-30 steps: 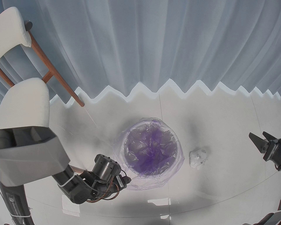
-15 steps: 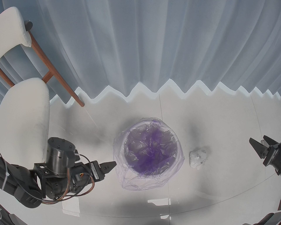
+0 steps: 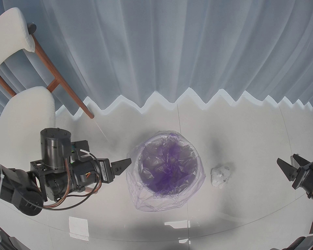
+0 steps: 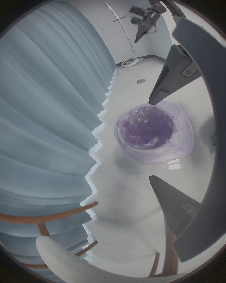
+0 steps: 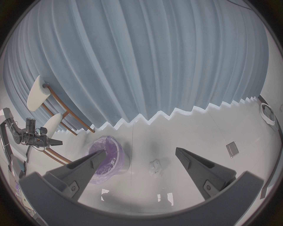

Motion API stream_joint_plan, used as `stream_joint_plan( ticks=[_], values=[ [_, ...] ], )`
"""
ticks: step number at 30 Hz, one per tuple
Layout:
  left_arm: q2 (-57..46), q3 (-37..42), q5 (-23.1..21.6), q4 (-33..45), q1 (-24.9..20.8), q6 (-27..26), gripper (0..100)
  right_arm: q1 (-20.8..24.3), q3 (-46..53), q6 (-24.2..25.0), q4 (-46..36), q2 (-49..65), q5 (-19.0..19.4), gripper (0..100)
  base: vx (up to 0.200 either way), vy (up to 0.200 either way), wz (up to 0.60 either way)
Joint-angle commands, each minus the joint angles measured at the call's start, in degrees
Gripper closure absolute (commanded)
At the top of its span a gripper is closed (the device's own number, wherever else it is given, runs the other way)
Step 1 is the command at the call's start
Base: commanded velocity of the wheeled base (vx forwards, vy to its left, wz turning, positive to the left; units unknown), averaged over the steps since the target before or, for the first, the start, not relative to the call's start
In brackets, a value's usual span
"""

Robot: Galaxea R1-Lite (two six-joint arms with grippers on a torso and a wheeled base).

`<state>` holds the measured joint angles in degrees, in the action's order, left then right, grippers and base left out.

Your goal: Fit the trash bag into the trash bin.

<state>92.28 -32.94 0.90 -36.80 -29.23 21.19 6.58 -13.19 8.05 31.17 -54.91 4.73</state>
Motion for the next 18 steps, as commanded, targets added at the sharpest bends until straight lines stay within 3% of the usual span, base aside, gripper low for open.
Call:
stream_joint_plan(
  ticks=[1, 8, 18],
  values=[
    [13.01, -5.03, -1.43, -3.1, 4.01, -3.78, 0, 0.01, -0.08, -0.31, 0.12, 0.33, 0.19, 0, 0.0, 0.0, 0.0],
    [26.02, -9.51, -0.2, -10.13, 6.65, -3.87, 0, 0.1, -0.17, -0.31, 0.12, 0.24, 0.28, 0, 0.0, 0.0, 0.0],
    [32.08, -9.16, 2.17, -11.89, 8.49, -4.05, 0, 0.1, 0.27, -0.22, 0.03, 0.15, 0.28, 0, 0.0, 0.0, 0.0]
  ],
)
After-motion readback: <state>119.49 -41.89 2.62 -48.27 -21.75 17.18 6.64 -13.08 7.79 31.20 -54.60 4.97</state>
